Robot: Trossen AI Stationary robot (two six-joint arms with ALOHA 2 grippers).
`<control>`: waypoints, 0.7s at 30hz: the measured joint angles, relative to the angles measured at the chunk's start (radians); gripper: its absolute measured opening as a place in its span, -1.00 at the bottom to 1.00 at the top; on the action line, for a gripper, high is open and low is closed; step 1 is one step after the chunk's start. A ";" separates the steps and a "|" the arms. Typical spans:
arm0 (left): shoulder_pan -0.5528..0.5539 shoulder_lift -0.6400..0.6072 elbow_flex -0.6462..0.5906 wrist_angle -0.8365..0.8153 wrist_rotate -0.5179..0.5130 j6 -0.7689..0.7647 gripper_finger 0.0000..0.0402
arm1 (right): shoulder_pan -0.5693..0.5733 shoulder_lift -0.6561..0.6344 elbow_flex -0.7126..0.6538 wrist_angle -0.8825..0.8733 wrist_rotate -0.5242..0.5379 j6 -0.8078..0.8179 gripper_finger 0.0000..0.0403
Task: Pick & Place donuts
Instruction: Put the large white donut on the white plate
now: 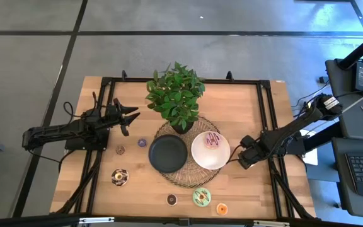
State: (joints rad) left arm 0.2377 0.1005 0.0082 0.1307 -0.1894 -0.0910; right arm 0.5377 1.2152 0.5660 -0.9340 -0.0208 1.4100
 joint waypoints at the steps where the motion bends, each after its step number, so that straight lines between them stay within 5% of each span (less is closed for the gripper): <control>1: 0.000 0.000 0.000 0.000 0.000 0.000 -0.37 | 0.000 0.000 0.007 -0.005 0.002 -0.022 -0.67; 6: 0.000 0.000 0.000 0.000 0.000 0.000 -0.37 | 0.000 0.000 0.098 -0.033 0.054 -0.127 -0.93; 16: 0.000 0.000 0.000 0.000 0.000 0.000 -0.37 | -0.048 0.024 0.320 -0.003 0.272 -0.388 -0.86; 21: 0.000 0.000 0.000 0.000 0.000 0.000 -0.37 | -0.110 0.112 0.379 0.120 0.285 -0.588 -0.91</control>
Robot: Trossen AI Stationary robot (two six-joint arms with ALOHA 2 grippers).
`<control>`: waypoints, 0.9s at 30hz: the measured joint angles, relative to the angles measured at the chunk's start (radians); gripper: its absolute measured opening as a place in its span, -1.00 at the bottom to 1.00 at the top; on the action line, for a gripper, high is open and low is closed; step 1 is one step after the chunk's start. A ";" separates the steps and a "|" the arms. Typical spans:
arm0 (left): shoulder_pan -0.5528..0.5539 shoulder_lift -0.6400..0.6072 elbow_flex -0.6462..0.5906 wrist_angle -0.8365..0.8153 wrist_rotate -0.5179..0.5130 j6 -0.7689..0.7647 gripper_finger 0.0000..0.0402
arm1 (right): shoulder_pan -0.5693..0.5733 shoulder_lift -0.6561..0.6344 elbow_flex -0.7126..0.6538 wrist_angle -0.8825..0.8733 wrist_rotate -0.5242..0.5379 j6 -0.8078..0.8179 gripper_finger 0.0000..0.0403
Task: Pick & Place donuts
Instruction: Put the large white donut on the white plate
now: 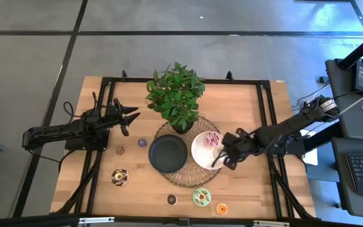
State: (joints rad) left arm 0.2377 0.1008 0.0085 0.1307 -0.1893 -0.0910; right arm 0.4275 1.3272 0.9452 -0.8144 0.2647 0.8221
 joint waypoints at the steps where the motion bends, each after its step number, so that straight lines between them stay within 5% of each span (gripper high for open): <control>1: 0.000 0.000 0.000 0.000 0.000 0.000 -0.37 | -0.012 0.024 0.011 0.026 -0.009 -0.036 -0.91; 14: 0.000 0.000 0.000 0.000 0.000 -0.001 -0.37 | -0.093 0.281 0.111 0.053 -0.135 -0.203 -0.87; 27: 0.000 0.000 0.000 0.000 0.000 -0.001 -0.37 | -0.099 0.334 0.111 0.054 -0.137 -0.204 -0.83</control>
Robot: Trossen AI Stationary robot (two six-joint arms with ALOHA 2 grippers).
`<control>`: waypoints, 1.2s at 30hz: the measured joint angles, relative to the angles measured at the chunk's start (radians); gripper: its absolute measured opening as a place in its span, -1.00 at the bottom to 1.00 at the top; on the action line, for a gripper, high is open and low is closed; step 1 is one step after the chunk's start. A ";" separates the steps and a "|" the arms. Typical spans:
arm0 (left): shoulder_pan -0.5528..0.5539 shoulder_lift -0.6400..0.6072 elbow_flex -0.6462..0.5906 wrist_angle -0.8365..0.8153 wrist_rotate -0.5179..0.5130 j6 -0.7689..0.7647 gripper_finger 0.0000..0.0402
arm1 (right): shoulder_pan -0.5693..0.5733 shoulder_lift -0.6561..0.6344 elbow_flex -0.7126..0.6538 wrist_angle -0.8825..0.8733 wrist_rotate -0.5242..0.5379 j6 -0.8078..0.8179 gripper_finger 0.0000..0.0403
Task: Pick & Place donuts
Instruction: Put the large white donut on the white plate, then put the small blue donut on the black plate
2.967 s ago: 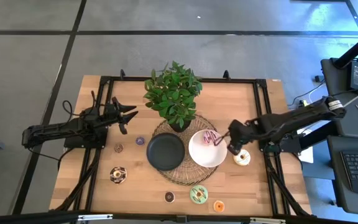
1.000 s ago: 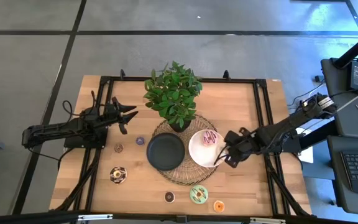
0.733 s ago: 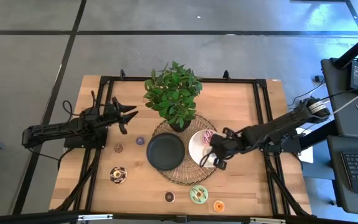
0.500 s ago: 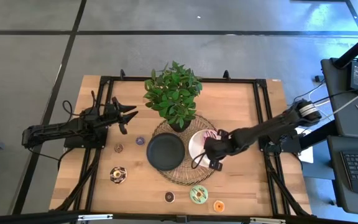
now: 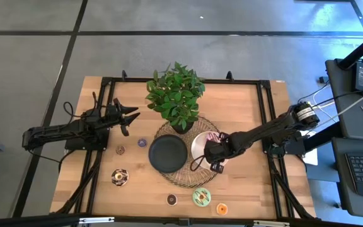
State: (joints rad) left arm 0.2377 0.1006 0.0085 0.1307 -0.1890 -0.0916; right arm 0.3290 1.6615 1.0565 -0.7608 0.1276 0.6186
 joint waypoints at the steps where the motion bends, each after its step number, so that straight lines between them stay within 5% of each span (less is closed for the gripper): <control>1: 0.000 0.000 0.000 0.000 0.000 0.000 -0.37 | 0.000 0.000 0.000 0.000 0.000 0.000 -0.83; 9: 0.000 0.000 0.000 0.000 0.000 0.000 -0.37 | 0.000 0.000 0.000 0.000 0.002 -0.021 -0.79; 19: 0.000 0.000 0.000 0.000 0.000 0.000 -0.37 | 0.000 -0.006 0.000 -0.011 0.001 -0.018 -0.39; 29: 0.000 0.000 0.000 0.003 0.000 -0.061 -0.37 | 0.006 -0.204 0.001 -0.079 -0.010 -0.021 -0.28; 36: 0.000 0.000 0.000 -0.005 0.057 -0.148 -0.37 | 0.081 -0.418 -0.010 -0.198 0.251 0.063 -0.28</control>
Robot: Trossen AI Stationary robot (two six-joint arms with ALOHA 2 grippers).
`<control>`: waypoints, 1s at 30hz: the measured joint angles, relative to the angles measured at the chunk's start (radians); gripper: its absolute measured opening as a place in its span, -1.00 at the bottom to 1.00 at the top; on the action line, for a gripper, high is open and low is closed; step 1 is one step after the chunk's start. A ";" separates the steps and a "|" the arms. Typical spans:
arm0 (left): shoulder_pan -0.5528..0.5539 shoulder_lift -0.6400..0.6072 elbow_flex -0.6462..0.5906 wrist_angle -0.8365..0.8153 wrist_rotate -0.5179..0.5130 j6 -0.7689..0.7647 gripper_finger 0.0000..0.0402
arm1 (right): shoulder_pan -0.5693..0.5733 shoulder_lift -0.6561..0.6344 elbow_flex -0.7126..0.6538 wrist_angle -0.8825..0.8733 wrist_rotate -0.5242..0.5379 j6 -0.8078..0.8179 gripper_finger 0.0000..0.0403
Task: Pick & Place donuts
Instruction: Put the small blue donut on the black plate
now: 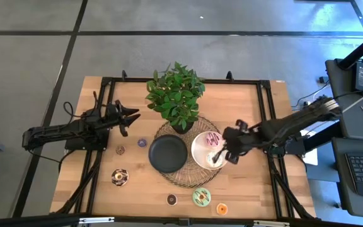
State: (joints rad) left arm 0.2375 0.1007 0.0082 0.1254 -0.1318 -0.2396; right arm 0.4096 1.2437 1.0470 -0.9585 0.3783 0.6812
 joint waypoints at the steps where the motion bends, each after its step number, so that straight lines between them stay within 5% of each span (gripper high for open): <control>1: 0.000 0.000 0.000 -0.003 0.008 -0.001 -0.37 | 0.014 -0.032 -0.015 0.000 0.035 0.008 -0.28; 12: 0.000 0.000 0.000 0.004 0.022 -0.002 -0.37 | 0.052 -0.366 -0.372 0.206 0.075 0.068 -0.28; 23: 0.000 0.000 0.000 0.006 0.029 -0.055 -0.35 | 0.052 -0.617 -0.612 0.428 0.163 -0.086 -0.28; 30: 0.000 0.000 0.000 0.014 0.019 -0.063 -0.01 | 0.052 -0.697 -0.654 0.433 0.163 -0.087 -0.28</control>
State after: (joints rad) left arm 0.2375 0.1008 0.0083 0.1393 -0.1130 -0.3021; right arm 0.4614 0.5466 0.3932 -0.5253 0.5415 0.5938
